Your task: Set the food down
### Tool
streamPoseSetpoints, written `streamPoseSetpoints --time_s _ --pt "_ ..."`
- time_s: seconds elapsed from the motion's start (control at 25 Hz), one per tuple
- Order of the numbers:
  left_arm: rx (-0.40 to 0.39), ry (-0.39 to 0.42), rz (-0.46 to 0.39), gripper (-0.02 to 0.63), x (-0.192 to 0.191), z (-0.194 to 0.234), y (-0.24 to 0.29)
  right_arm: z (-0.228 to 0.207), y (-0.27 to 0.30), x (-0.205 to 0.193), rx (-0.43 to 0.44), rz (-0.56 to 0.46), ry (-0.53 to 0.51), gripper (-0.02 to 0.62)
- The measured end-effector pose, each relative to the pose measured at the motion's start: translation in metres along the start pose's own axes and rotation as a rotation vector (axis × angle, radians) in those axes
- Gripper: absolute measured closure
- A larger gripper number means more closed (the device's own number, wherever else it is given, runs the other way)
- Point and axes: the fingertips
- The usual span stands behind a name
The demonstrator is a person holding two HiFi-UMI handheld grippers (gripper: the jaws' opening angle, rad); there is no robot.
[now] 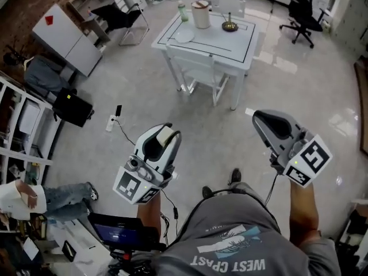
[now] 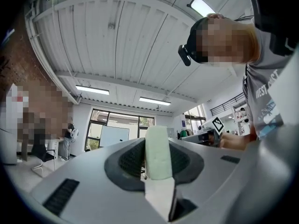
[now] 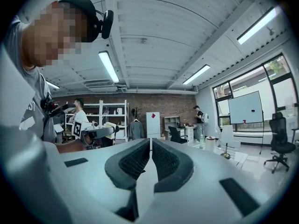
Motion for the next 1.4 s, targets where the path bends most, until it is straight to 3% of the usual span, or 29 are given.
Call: streamPoseSetpoints --time_s 0.24,0.84,1.4 --pt "0.051 0.011 -0.007 0.497 -0.010 0.005 0.042 -0.047 0.006 0.013 0.055 0.000 -0.013 0.588" --pt "0.144 0.028 0.079 0.497 -0.040 0.018 0.145 -0.151 0.016 0.032 0.182 0.011 0.024 0.588" --pt "0.073 0.019 0.060 0.497 -0.057 0.084 0.145 -0.155 0.082 0.028 0.131 0.005 0.022 0.588"
Point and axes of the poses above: the fingertips, and each gripper's own axes: y forward along the fingers, z to its left, x out of its top, and after that the axes turned 9 degrees about y, right-handed
